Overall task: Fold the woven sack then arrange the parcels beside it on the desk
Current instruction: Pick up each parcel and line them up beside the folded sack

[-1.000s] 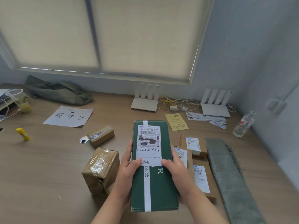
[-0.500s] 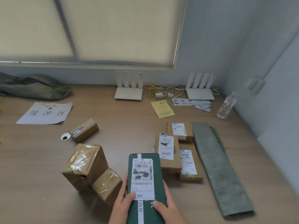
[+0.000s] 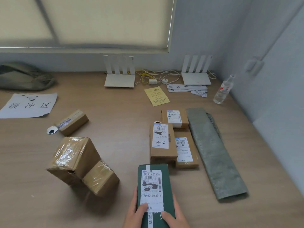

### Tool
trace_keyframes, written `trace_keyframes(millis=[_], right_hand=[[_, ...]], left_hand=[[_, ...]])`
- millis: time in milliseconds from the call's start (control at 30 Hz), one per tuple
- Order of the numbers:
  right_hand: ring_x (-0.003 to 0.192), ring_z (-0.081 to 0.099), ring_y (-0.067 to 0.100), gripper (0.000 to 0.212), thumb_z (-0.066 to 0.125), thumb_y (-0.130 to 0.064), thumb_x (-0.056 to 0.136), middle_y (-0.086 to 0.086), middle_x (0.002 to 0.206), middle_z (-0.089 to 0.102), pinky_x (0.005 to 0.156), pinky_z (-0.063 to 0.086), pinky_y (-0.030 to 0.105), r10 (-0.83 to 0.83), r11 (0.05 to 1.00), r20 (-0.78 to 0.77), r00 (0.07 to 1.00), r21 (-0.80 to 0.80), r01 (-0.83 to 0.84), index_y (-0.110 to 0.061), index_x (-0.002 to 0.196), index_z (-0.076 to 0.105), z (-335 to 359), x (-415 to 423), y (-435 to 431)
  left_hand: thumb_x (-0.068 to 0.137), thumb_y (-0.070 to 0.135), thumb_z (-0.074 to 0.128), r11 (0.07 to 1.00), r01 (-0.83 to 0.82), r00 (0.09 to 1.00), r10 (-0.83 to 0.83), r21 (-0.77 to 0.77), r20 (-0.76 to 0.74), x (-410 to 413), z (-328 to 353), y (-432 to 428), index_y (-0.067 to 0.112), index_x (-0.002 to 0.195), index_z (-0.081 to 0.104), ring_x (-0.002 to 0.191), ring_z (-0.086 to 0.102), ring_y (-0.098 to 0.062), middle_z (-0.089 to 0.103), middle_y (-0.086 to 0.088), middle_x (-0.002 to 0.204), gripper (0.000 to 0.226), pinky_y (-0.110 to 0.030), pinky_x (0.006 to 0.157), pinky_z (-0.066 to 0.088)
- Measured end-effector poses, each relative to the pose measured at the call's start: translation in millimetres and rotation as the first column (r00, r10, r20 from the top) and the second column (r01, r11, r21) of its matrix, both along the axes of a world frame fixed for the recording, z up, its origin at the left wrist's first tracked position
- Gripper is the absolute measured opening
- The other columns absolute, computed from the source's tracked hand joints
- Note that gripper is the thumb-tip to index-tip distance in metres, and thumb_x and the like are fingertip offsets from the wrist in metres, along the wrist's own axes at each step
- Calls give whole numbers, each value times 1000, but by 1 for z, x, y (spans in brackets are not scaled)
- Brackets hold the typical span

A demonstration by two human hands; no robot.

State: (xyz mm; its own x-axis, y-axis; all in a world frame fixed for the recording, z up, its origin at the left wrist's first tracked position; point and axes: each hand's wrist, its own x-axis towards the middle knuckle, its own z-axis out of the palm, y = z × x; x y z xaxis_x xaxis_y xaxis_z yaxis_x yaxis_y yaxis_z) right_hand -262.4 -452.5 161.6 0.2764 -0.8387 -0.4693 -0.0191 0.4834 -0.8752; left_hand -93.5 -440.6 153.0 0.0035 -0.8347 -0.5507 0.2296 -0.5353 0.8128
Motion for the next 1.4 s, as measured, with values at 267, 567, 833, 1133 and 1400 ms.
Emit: trace_keyframes(millis=[267, 567, 833, 1133, 1400], right_hand=[[96, 68, -7, 66, 59, 0, 94, -19, 120, 66, 74, 52, 11, -147, 985, -189, 971, 65, 162, -37, 143, 35, -3, -24, -15], [100, 70, 2, 62, 60, -6, 96, -16, 124, 66, 77, 56, 19, -148, 982, -206, 967, 86, 168, -45, 137, 37, 9, -31, -27], [123, 44, 6, 58, 61, -12, 94, -13, 136, 48, 110, 39, 38, -316, 948, -433, 844, -110, 298, -32, 145, 43, 46, -18, -40], [125, 47, 0, 48, 55, -7, 92, -18, 133, 53, 111, 40, 30, -113, 915, -505, 856, -388, -108, -37, 128, 54, 78, 91, -57], [143, 37, 13, 59, 58, -23, 94, -9, 154, 41, 116, 36, 36, 176, 961, -444, 879, -118, -251, -29, 150, 40, 64, 184, -74]], left_hand=[[85, 24, 58, 993, 119, 990, -118, -13, 81, -27, 2, -30, 43, 152, 31, 116, 68, -17, 66, 9, 134, 74, -44, 101, 53], [101, 22, 57, 998, 53, 998, -54, 37, 28, -39, 10, -38, 45, 147, 36, 109, 72, -19, 70, 10, 128, 55, -44, 96, 57], [96, 9, 61, 997, -64, 961, 74, -45, 267, -9, 23, -28, 40, 137, 44, 122, 55, -11, 52, 9, 139, 54, -21, 93, 42], [89, -16, 58, 836, -519, 770, 547, -176, 328, 101, 23, 16, 33, 98, 68, 78, 66, 7, 69, -17, 109, 51, -4, 75, 49], [97, -3, 54, 843, -537, 835, 527, 25, 161, 150, 38, 2, 17, 148, 39, 123, 50, -18, 52, -2, 136, 57, -44, 113, 38]])
